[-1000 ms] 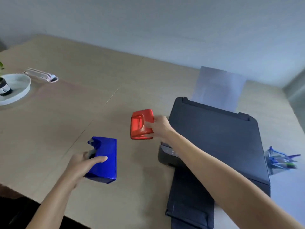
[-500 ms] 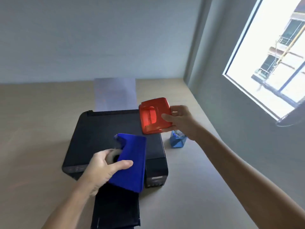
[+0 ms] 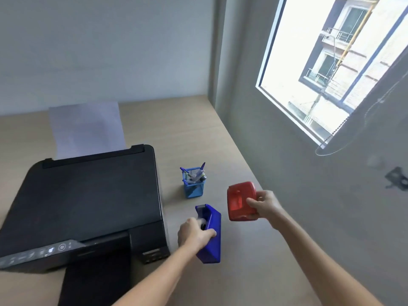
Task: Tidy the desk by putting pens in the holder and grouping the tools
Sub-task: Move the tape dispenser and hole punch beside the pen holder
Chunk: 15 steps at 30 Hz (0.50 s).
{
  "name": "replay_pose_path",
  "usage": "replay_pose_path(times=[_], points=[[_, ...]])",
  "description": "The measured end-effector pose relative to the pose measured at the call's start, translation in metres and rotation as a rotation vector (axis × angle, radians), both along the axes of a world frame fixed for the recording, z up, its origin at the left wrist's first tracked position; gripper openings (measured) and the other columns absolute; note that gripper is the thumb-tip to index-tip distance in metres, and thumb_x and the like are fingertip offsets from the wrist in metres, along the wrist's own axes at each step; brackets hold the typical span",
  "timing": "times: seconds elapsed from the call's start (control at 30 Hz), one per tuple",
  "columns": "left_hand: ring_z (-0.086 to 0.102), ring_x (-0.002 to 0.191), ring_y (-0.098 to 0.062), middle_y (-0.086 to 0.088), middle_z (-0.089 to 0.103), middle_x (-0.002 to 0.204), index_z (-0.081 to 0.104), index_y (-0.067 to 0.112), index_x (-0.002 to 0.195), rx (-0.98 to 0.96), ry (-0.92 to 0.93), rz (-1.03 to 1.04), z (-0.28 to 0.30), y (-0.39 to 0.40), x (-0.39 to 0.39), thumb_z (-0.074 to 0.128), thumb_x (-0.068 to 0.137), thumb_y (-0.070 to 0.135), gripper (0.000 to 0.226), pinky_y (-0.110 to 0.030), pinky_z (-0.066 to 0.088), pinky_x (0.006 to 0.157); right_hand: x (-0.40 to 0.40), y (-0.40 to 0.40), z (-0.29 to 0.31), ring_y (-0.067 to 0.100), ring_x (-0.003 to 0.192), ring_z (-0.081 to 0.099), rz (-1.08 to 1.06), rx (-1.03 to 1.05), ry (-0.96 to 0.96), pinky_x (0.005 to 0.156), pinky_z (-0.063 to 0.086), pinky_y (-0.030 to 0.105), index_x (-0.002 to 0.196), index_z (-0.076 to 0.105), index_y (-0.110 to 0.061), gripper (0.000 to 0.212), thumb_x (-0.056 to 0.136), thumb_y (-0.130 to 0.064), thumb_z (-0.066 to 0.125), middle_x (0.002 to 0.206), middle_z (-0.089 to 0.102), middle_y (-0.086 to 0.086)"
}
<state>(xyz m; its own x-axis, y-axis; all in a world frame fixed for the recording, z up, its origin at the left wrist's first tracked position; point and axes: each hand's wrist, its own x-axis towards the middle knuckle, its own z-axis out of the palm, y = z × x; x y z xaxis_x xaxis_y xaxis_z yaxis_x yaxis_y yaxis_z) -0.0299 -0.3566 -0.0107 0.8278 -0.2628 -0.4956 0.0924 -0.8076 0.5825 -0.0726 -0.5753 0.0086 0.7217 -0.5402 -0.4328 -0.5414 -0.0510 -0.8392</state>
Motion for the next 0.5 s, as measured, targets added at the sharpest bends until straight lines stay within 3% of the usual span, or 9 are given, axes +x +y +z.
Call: replay_pose_path(times=[0.1,0.17,0.23,0.33,0.5], points=[[0.061,0.081,-0.027,-0.004,0.071,0.091,0.068,0.017,0.088,0.078,-0.014,0.110,-0.019,-0.017,0.016,0.068,0.061,0.038,0.035,-0.028,0.048,0.065,0.005,0.001,-0.036,0.033,0.069,0.068,0.046,-0.002,0.119,0.056,0.062,0.048,0.099,0.062,0.005,0.015,0.086,-0.002,0.060,0.083,0.066,0.021],[0.066,0.094,-0.029,-0.009,0.071,0.106,0.064,0.013,0.100,0.128,-0.014,0.156,-0.028,-0.026,0.022,0.070,0.067,0.034,0.040,-0.030,0.053,0.074,0.011,0.006,-0.057,0.037,0.076,0.070,0.086,-0.009,0.176,0.065,0.060,0.056,0.093,0.064,-0.001,0.010,0.084,-0.005,0.061,0.089,0.068,0.024],[0.065,0.104,-0.030,-0.011,0.068,0.114,0.059,0.008,0.110,0.166,-0.025,0.183,-0.035,-0.035,0.024,0.071,0.074,0.030,0.044,-0.031,0.052,0.079,0.017,0.012,-0.070,0.034,0.072,0.069,0.116,-0.004,0.203,0.062,0.061,0.054,0.085,0.063,-0.007,0.004,0.086,-0.005,0.060,0.085,0.066,0.020],[0.065,0.106,-0.029,-0.012,0.066,0.117,0.056,0.004,0.114,0.184,-0.042,0.184,-0.042,-0.047,0.024,0.074,0.073,0.030,0.052,-0.032,0.053,0.082,0.028,0.018,-0.080,0.034,0.071,0.068,0.111,-0.035,0.229,0.065,0.060,0.055,0.070,0.061,-0.016,0.018,0.085,-0.008,0.059,0.076,0.063,0.014],[0.065,0.105,-0.029,-0.013,0.065,0.116,0.055,0.001,0.115,0.153,-0.029,0.252,-0.043,-0.056,0.024,0.078,0.069,0.029,0.058,-0.035,0.054,0.083,0.043,0.020,-0.084,0.034,0.077,0.071,0.147,-0.082,0.272,0.063,0.062,0.050,0.073,0.062,-0.016,0.014,0.085,-0.011,0.059,0.090,0.069,0.020]])
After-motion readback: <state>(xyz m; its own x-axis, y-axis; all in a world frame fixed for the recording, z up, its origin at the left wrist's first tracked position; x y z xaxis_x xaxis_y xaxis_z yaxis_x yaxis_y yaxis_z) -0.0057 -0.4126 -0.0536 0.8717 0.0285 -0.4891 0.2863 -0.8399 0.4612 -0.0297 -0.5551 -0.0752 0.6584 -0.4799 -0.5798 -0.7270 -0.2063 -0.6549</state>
